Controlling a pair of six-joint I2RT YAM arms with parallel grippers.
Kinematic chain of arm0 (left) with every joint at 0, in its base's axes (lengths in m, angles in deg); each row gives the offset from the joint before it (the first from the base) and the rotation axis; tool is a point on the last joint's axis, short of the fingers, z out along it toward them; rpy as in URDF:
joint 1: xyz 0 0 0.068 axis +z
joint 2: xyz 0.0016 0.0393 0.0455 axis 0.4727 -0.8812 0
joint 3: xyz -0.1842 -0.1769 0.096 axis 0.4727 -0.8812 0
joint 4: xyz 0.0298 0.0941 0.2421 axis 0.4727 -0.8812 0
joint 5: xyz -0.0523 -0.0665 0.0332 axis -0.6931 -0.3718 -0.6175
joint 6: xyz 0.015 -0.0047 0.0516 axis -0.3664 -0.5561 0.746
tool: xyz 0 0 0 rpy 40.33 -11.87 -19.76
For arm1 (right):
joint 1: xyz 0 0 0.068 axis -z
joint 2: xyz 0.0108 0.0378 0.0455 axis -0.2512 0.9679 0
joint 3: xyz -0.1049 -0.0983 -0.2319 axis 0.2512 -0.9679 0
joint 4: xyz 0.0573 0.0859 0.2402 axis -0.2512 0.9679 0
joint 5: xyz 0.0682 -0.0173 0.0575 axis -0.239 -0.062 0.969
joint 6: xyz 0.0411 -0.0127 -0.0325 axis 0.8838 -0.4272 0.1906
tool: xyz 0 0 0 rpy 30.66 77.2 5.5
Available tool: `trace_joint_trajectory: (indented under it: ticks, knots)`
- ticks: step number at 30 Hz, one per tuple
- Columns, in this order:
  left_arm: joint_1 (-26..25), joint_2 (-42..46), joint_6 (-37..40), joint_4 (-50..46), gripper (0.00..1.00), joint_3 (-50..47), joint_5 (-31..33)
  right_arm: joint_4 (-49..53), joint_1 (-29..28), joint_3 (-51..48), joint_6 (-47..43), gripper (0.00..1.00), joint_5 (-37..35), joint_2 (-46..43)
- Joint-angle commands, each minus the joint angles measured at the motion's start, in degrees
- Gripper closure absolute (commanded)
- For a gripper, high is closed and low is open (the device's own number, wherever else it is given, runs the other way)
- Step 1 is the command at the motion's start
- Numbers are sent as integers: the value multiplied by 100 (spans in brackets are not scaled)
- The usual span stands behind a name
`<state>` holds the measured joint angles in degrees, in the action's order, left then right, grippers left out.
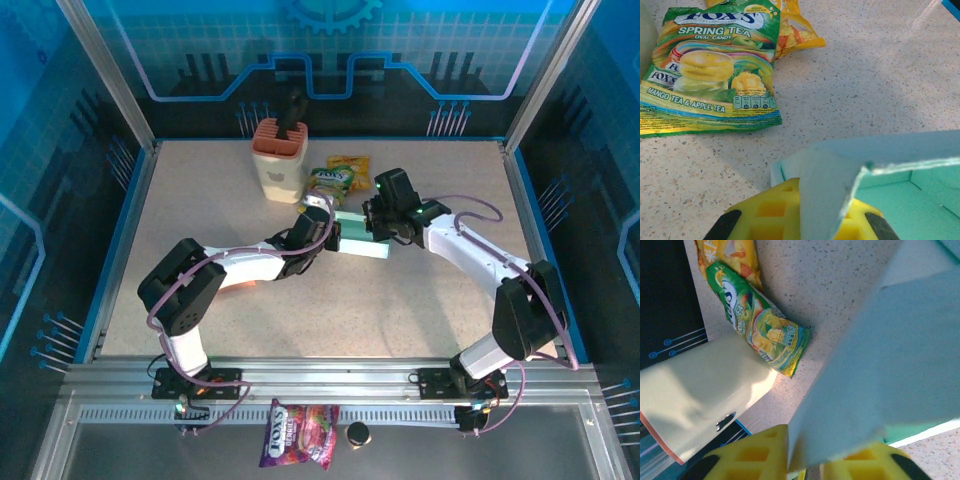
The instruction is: Fold the paper box
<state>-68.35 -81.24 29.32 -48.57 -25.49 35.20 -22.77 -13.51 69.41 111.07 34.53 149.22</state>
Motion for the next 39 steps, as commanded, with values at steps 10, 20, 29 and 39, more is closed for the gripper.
trace_joint_trajectory:
  ticks: [10, 20, 29, 39]
  knots:
    - [-79, 802, -263, -981, 59, -263, -273, -82, 82, -658, 276, 99, 279, -289]
    - [-136, 2528, -808, -1576, 51, -1254, -1151, -493, 90, -1399, 166, 100, 439, -635]
    - [350, 2053, -1386, -2271, 44, -508, -2208, -670, 46, -2236, -114, 88, 639, -908]
    - [451, 592, -1352, -2618, 43, 632, -2907, 6, 400, -2425, -1265, 45, 961, -1547]
